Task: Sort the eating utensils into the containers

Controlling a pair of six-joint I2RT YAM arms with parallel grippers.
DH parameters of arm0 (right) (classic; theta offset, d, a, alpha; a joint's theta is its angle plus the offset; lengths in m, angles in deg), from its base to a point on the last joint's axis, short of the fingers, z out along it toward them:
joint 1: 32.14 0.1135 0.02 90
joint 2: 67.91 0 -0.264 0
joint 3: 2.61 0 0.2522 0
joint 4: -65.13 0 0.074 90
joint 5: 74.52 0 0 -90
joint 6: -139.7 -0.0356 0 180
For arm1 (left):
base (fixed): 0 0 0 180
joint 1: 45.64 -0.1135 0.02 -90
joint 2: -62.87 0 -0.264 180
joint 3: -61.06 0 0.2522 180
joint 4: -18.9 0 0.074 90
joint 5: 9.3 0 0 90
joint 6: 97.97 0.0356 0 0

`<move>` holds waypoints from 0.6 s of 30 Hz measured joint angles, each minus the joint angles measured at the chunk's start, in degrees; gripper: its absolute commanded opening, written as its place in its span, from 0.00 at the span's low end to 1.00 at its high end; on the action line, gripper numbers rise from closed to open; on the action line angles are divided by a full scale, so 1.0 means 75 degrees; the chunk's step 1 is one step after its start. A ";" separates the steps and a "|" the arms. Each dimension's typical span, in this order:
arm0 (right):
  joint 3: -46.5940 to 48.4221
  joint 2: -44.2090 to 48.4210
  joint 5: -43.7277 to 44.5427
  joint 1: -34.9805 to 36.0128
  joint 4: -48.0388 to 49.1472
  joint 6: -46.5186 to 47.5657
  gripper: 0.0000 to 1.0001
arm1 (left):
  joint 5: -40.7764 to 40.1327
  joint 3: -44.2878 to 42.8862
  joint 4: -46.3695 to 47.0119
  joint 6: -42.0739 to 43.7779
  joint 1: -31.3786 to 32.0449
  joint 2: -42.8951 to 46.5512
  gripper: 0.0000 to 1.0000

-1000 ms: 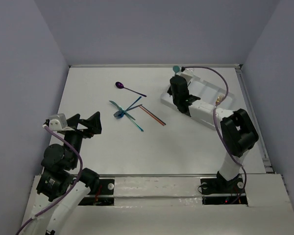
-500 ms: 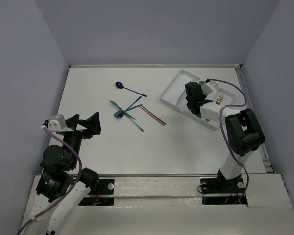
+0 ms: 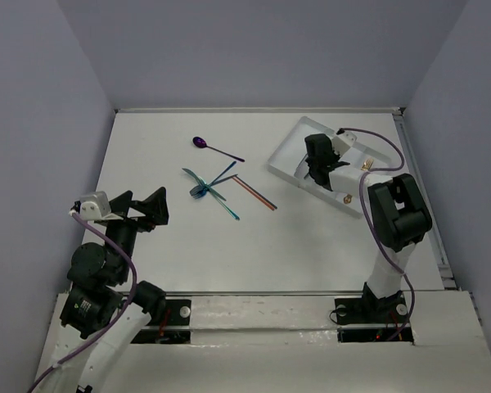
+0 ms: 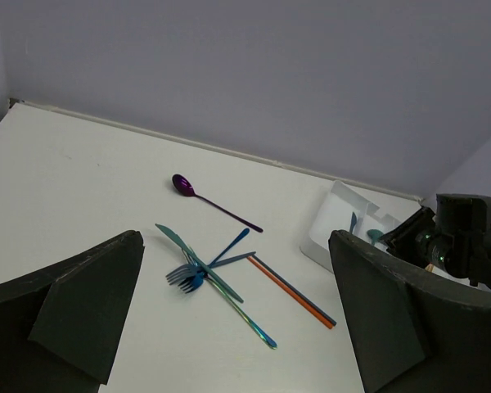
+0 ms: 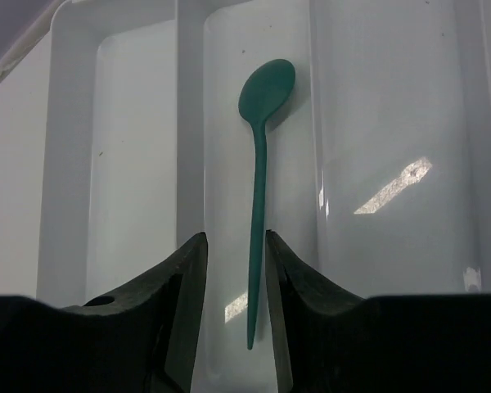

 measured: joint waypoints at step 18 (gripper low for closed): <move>0.0399 0.0256 -0.2527 0.1507 0.0417 0.3112 0.25 | -0.0003 0.0000 0.0000 0.0000 0.0000 -0.0009 0.99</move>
